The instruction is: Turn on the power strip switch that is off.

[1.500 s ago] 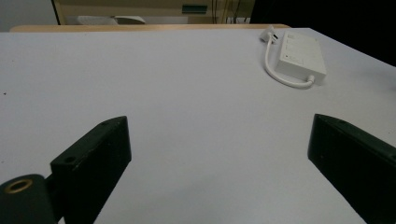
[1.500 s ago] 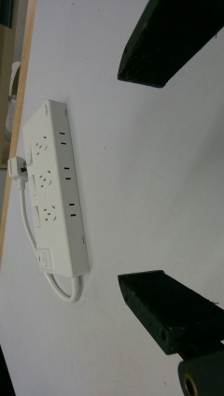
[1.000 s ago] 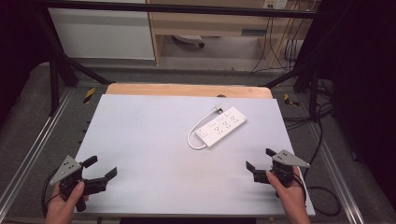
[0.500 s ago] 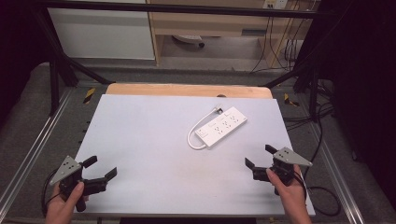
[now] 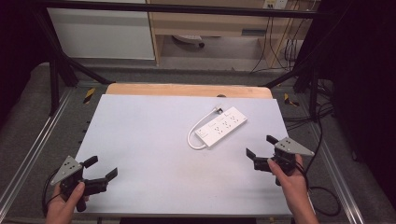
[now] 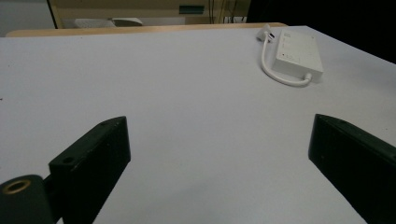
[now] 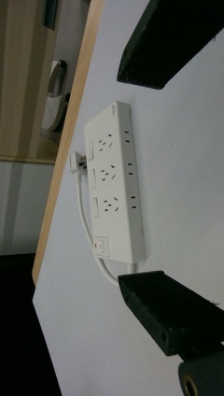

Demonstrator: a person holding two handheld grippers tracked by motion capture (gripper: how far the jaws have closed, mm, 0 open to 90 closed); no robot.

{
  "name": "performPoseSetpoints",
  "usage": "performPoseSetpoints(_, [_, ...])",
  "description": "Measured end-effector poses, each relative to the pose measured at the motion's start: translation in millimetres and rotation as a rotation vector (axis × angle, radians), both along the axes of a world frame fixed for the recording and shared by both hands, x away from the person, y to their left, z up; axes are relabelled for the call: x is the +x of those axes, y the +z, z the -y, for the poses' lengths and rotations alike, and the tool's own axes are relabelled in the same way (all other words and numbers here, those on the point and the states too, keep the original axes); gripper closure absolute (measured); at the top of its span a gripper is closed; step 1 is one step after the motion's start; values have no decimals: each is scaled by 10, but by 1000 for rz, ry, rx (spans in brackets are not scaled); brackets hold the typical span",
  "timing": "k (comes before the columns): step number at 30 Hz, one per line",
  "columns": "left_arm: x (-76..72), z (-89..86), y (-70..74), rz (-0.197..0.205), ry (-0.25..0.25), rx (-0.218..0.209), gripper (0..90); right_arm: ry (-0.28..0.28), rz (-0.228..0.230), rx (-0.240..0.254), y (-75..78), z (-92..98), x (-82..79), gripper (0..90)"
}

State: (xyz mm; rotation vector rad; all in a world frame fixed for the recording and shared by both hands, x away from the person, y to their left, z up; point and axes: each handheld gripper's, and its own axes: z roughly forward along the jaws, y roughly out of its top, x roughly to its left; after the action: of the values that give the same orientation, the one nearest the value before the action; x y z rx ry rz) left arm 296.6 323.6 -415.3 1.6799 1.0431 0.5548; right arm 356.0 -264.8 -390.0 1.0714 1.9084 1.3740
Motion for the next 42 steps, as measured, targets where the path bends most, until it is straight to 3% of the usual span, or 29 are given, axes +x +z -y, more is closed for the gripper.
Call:
performPoseSetpoints(5, [0,-2,-1,-2,2,2,57,4,-13,3,49,-9,76,46])
performPoseSetpoints(20, [4,1,-7,-8,-3,8,57,-2,7,51,138,-11,340,36])
performPoseSetpoints(42, [4,15,-14,-13,-9,13,57,-15,36,69,280,-44,540,42])
